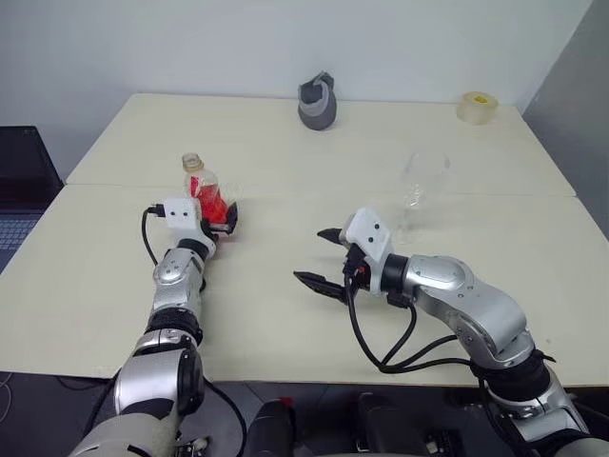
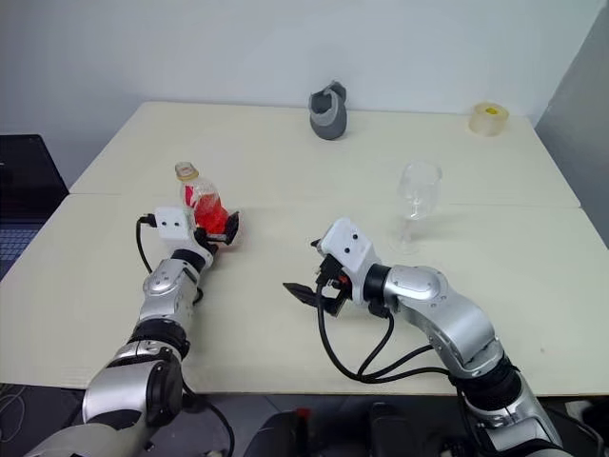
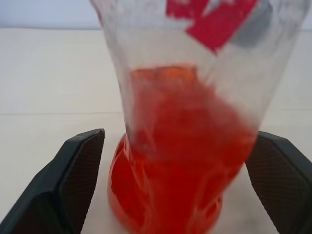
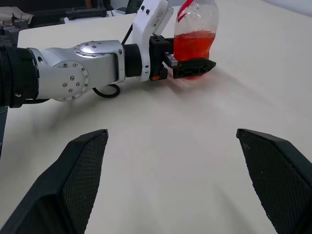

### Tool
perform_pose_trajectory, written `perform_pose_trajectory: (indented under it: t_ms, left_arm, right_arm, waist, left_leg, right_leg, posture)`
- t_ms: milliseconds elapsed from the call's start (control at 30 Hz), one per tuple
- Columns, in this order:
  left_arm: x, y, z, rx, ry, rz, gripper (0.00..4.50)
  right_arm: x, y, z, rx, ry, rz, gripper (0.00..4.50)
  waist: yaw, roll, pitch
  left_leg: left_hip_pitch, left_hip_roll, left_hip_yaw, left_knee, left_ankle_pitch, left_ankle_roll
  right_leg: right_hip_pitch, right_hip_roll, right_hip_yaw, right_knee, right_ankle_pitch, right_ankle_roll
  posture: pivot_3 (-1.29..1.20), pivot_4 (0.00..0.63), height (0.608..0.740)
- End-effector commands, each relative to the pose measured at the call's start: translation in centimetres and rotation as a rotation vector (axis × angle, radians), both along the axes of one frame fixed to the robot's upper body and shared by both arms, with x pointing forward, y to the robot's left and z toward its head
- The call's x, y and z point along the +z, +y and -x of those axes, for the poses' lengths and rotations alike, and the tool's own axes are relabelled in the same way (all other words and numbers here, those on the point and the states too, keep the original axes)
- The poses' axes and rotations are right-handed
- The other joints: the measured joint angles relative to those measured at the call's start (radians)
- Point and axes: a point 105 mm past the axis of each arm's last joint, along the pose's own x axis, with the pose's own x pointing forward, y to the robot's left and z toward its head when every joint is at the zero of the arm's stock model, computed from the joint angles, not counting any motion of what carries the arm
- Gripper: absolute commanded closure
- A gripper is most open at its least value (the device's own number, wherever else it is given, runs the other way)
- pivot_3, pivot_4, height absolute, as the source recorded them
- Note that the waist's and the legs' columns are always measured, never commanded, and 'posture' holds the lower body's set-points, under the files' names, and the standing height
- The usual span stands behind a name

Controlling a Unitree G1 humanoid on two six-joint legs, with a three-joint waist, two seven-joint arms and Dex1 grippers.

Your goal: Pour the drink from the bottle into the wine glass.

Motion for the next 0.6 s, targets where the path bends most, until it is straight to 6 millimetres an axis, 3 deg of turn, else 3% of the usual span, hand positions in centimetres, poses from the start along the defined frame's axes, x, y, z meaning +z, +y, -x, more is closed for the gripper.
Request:
perform_pose_trajectory:
  t_ms: [33,133,333,433,600]
  left_arm:
    - [1.5,0.7,0.9,0.01,-0.076,-0.025,0.02]
    - [1.5,1.0,2.6,0.018,-0.094,-0.062,0.02]
    - [1.3,1.4,8.0,0.059,-0.097,-0.085,0.02]
    - [2.3,-0.9,9.4,-0.04,-0.101,-0.14,0.02]
    - [3.9,-5.9,8.6,-0.332,-0.054,-0.088,0.02]
  right_arm:
    - [1.2,0.0,1.0,0.044,-0.038,-0.033,0.0]
    - [1.2,-0.2,1.1,0.039,-0.044,-0.046,0.0]
    - [0.4,-1.5,1.3,-0.03,-0.035,-0.124,0.0]
    - [-0.8,-3.7,0.8,-0.168,-0.008,-0.181,0.0]
    - [-1.3,-9.2,-0.9,-0.555,-0.13,-0.273,0.0]
  waist:
    - [-0.001,0.0,0.0]
    - [-0.002,0.0,0.0]
    - [0.0,-0.001,-0.001]
    - [0.007,-0.002,-0.001]
    - [0.027,-0.002,-0.002]
  left_leg:
    - [0.0,0.0,0.0,0.0,0.0,0.0]
    - [0.0,0.0,0.0,0.0,0.0,0.0]
    - [0.001,0.001,0.001,-0.001,0.0,0.0]
    - [0.001,0.001,0.0,-0.001,0.0,0.0]
    - [0.002,-0.001,0.0,0.0,0.0,0.0]
  right_leg:
    - [0.0,0.0,0.0,0.0,0.0,0.0]
    - [0.0,0.0,0.001,0.0,0.0,0.0]
    - [0.0,0.0,0.002,0.0,0.0,0.0]
    - [0.001,-0.001,0.001,-0.001,0.0,0.0]
    - [0.003,-0.001,0.0,0.0,0.0,0.0]
  posture:
    - [0.0,0.15,0.74]
    - [0.0,0.15,0.74]
    - [0.0,0.15,0.74]
    - [0.0,0.15,0.74]
    - [0.0,0.15,0.74]
